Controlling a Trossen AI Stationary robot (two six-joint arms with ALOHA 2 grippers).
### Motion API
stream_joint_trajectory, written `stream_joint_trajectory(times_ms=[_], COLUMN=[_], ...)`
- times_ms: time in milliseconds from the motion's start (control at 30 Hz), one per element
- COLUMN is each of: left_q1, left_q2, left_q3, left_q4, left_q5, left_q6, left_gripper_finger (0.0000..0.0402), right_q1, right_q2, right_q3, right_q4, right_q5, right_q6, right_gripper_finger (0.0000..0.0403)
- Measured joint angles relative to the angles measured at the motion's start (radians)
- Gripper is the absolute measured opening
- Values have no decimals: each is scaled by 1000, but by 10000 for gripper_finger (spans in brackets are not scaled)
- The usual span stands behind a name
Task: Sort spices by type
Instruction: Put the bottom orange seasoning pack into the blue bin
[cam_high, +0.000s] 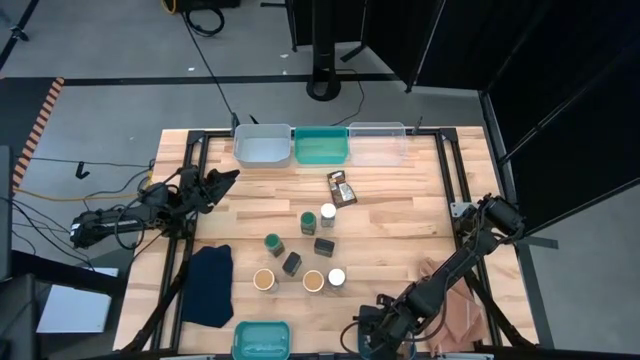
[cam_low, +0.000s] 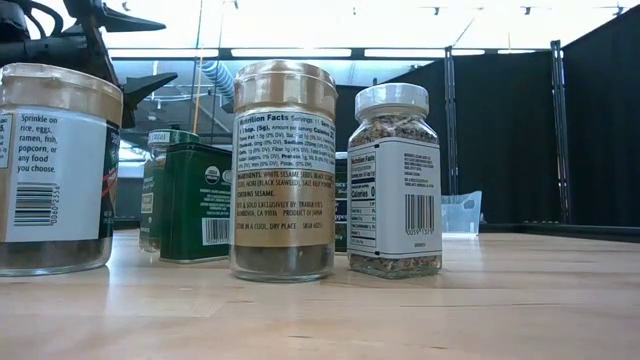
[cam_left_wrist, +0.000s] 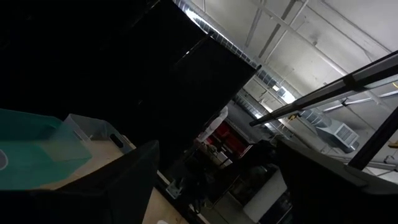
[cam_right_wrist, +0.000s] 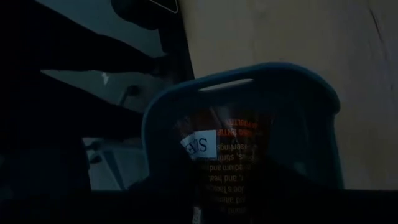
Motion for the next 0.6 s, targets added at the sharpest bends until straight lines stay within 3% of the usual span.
stream_joint_trajectory(times_ms=[600], left_q1=[0], left_q2=[0], left_q3=[0], left_q4=[0], left_q5=[0], left_q6=[0], left_gripper_finger=[329], right_q1=[-18], right_q2=[-1], right_q3=[0], right_q4=[0], right_q5=[-1], right_q6=[-3], right_gripper_finger=[203])
